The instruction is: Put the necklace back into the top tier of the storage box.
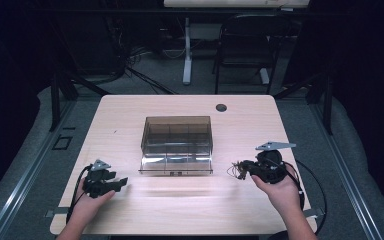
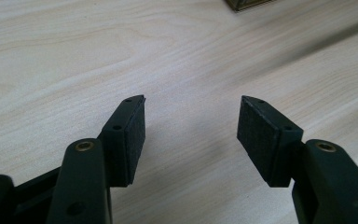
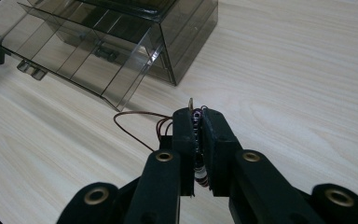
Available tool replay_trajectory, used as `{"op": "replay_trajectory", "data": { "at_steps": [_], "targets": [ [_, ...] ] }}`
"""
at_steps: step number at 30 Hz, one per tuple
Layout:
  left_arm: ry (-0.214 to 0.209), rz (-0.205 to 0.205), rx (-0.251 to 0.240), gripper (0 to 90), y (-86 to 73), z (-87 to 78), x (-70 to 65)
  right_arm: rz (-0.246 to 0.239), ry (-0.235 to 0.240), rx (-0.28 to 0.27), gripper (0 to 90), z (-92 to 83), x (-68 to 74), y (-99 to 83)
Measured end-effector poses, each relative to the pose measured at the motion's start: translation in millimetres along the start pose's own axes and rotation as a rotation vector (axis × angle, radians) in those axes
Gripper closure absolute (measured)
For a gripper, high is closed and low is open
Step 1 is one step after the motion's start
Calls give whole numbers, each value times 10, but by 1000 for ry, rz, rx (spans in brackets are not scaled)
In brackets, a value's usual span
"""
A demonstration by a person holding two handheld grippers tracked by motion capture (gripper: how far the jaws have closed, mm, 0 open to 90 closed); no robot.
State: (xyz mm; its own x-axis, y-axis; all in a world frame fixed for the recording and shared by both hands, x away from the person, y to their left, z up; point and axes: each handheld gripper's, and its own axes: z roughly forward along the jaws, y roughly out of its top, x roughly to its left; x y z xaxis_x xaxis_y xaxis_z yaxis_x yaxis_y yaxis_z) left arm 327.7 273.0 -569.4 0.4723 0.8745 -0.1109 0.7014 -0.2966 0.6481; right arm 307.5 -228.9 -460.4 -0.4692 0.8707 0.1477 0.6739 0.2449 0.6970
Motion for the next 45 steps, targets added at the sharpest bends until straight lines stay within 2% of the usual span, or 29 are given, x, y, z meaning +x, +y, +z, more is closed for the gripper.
{"op": "replay_trajectory", "data": {
  "at_steps": [12, 25, 30, 33, 34, 38, 42, 45],
  "targets": [
    [3, 6, -1, 421, 2, 0, -1, -38, 37, -14, 843, -54, 118, 189],
    [5, 13, -11, 421, 3, -12, 5, -115, 78, -27, 843, -85, 337, 466],
    [13, 15, -15, 412, 6, -14, 12, -134, 96, -36, 844, -70, 434, 563],
    [2, 12, -23, 410, 6, -7, 20, -152, 112, -38, 843, -56, 503, 631],
    [6, 13, -37, 410, 3, 0, 16, -152, 116, -45, 844, -47, 523, 644],
    [22, 41, -17, 393, 3, -2, 3, -185, 133, -48, 844, -1, 630, 738],
    [23, 35, -15, 391, 5, -7, 3, -196, 145, -58, 843, 35, 700, 785],
    [36, 43, -17, 355, 4, -8, 8, -212, 153, -70, 843, 70, 764, 830]
  ]
}}
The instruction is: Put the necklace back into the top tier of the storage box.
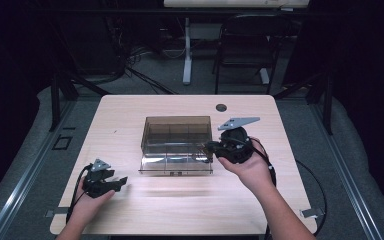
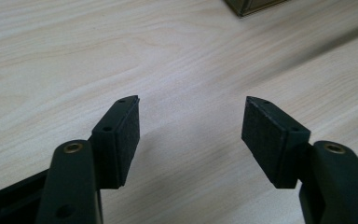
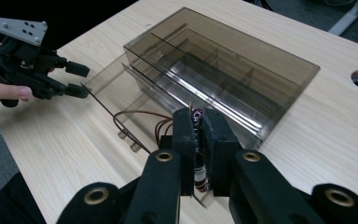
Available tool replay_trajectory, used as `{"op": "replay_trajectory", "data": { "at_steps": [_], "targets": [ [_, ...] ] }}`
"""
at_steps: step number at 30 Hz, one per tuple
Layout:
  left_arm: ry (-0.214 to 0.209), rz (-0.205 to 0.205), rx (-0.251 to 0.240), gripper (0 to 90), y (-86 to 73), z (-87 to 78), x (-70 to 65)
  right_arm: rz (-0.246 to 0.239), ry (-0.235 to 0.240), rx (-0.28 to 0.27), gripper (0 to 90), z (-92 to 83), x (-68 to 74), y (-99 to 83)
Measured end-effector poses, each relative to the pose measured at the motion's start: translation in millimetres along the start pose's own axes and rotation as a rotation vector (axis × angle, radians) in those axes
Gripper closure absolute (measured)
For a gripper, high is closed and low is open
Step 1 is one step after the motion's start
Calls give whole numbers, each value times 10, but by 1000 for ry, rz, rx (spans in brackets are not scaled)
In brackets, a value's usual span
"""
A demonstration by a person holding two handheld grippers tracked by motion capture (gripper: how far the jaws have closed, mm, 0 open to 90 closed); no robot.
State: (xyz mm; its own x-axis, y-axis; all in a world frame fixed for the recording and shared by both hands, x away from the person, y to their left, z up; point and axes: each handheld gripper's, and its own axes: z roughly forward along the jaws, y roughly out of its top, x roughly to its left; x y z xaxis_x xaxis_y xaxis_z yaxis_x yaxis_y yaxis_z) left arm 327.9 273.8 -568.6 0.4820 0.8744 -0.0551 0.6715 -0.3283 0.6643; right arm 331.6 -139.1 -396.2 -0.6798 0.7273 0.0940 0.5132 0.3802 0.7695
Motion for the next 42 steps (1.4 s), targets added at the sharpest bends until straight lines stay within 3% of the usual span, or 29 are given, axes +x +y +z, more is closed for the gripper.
{"op": "replay_trajectory", "data": {
  "at_steps": [7, 22, 42],
  "targets": [
    [37, -4, -6, 241, 1, 5, 25, -28, 13, 3, 844, 113, 109, 107],
    [30, -9, -4, 251, 1, 2, 27, -49, 48, 0, 843, 321, 217, 231],
    [32, -16, 1, 251, -2, 9, 31, -71, 64, 18, 843, 515, 311, 252]
  ]
}}
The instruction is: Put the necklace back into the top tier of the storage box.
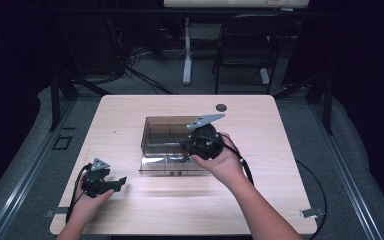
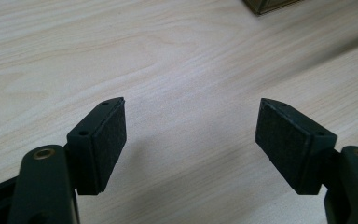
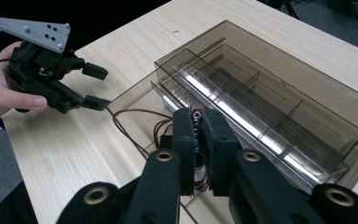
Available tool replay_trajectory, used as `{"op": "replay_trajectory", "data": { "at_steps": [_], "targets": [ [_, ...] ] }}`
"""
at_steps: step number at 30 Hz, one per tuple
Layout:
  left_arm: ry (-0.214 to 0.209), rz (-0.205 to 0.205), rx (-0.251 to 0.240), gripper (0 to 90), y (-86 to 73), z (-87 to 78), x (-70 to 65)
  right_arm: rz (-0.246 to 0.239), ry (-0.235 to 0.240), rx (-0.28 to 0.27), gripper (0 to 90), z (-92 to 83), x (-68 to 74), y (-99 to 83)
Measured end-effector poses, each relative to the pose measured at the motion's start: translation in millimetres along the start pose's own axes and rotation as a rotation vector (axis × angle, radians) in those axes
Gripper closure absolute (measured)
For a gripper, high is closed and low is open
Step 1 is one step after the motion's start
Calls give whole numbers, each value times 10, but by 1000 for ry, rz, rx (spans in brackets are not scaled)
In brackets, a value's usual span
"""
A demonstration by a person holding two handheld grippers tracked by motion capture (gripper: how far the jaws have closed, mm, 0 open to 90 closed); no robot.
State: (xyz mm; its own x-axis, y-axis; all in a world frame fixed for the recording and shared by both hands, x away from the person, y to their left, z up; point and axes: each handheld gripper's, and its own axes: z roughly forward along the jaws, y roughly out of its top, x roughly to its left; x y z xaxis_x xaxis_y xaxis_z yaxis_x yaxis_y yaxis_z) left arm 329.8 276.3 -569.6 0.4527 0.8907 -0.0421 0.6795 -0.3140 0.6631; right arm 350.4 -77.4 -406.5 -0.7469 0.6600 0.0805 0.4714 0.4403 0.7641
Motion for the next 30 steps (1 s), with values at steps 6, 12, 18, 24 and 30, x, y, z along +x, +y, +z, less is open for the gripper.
{"op": "replay_trajectory", "data": {
  "at_steps": [6, 12, 18, 24, 30],
  "targets": [
    [4, 0, -2, 251, -1, 2, 1, 6, 4, 9, 843, 71, 14, -24],
    [1, 1, 2, 251, 1, 0, 3, 13, 6, 6, 843, 134, 10, -56],
    [1, 1, 3, 251, 1, -1, 3, 15, -4, 18, 843, 204, 11, -89],
    [0, 0, 3, 251, 1, -1, 0, 14, -20, 29, 843, 257, -21, -114],
    [1, 0, 1, 251, 0, 3, -1, 12, -40, 46, 843, 304, -46, -144]
  ]
}}
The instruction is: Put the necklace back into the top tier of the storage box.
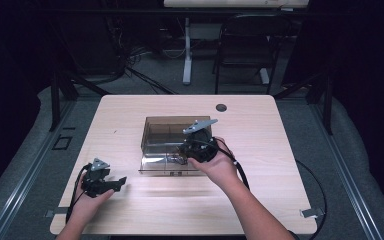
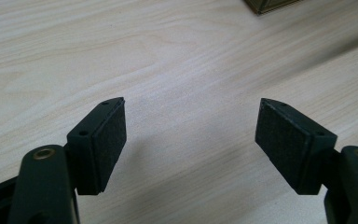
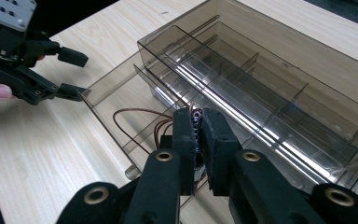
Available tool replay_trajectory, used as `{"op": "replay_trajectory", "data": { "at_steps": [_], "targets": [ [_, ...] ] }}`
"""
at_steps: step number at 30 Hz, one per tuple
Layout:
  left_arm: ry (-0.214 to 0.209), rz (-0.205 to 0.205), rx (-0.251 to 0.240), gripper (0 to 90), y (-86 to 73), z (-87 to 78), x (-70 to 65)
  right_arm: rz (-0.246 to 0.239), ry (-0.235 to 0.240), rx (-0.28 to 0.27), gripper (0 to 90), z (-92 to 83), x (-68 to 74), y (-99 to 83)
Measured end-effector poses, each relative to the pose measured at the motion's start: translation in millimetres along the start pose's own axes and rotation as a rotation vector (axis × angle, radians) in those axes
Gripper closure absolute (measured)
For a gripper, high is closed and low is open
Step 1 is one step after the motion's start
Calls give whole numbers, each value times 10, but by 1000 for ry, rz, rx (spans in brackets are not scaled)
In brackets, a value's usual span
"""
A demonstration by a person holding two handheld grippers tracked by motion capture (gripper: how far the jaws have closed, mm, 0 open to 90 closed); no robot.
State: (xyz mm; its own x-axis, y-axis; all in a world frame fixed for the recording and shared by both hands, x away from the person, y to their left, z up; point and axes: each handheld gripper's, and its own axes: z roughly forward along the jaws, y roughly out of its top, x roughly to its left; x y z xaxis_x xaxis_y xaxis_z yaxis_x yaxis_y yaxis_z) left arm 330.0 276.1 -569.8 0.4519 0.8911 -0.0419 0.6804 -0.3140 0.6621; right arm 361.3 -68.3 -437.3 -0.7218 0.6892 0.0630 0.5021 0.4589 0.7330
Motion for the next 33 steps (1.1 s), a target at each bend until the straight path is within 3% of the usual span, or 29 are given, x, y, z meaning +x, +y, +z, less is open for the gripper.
{"op": "replay_trajectory", "data": {
  "at_steps": [14, 33],
  "targets": [
    [-3, 1, 2, 251, 1, -4, 1, -24, -25, 12, 843, 127, 55, -36],
    [-1, 1, -1, 251, 0, 0, -1, -22, 25, 45, 843, 299, 150, -103]
  ]
}}
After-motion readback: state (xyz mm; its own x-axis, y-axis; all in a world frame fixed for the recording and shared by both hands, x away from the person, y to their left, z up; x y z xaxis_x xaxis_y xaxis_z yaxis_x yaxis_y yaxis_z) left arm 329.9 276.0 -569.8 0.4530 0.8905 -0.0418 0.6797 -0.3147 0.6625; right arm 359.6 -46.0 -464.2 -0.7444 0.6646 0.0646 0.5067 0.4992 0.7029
